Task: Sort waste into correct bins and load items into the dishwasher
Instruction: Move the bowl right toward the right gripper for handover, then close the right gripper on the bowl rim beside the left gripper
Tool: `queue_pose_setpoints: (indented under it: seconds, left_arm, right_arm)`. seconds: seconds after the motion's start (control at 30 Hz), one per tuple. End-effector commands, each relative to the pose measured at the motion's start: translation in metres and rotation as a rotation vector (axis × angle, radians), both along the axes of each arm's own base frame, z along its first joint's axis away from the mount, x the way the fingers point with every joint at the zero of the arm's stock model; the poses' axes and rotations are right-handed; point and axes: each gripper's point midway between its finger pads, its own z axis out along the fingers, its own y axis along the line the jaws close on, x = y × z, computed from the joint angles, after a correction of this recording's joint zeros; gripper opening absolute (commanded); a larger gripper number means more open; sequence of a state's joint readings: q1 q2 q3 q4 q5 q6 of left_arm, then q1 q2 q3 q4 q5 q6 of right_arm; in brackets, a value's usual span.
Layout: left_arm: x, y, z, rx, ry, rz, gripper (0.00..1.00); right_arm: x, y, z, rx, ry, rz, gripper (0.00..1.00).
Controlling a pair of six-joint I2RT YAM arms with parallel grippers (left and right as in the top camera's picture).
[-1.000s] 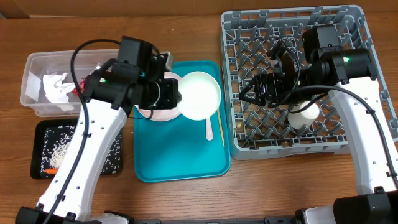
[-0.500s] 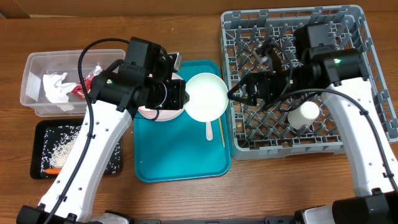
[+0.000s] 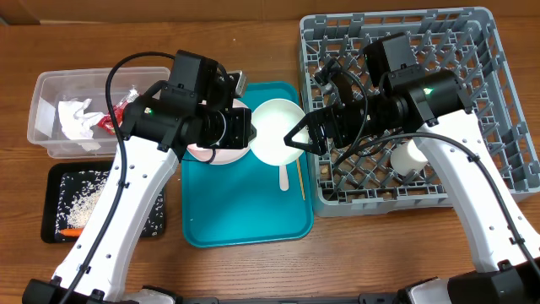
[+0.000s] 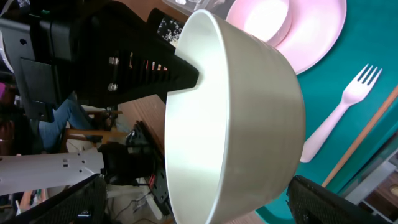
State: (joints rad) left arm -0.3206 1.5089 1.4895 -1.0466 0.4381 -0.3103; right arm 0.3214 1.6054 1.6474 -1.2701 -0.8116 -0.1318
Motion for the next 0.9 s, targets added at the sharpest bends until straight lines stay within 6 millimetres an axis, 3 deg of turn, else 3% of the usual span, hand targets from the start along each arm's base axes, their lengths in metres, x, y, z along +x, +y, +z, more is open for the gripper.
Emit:
queue_pose_setpoints:
  seconds: [0.0,0.23,0.47,0.63,0.87]
  left_arm:
    - [0.002,-0.003,0.022,-0.032,-0.070,-0.038,0.04]
    - [0.005,-0.004,0.043,-0.095,-0.106,-0.063,0.04]
    - [0.002,-0.003,0.042,-0.095,-0.093,-0.073,0.04]
    - [0.001,-0.003,0.042,-0.094,-0.093,-0.075,0.04]
    - [0.001,-0.003,0.042,-0.094,-0.093,-0.075,0.04]
  right_arm:
    - [-0.004,0.003,0.009,0.030,-0.033,0.021,0.95]
    - [-0.002,0.010,0.020,0.093,-0.059,0.045,0.97]
    - [0.002,0.011,0.021,0.100,-0.078,0.045,0.96]
    - [0.004,0.013,0.024,0.113,-0.095,0.049,0.79]
    - [0.004,0.013,0.022,0.111,-0.087,0.047,0.75]
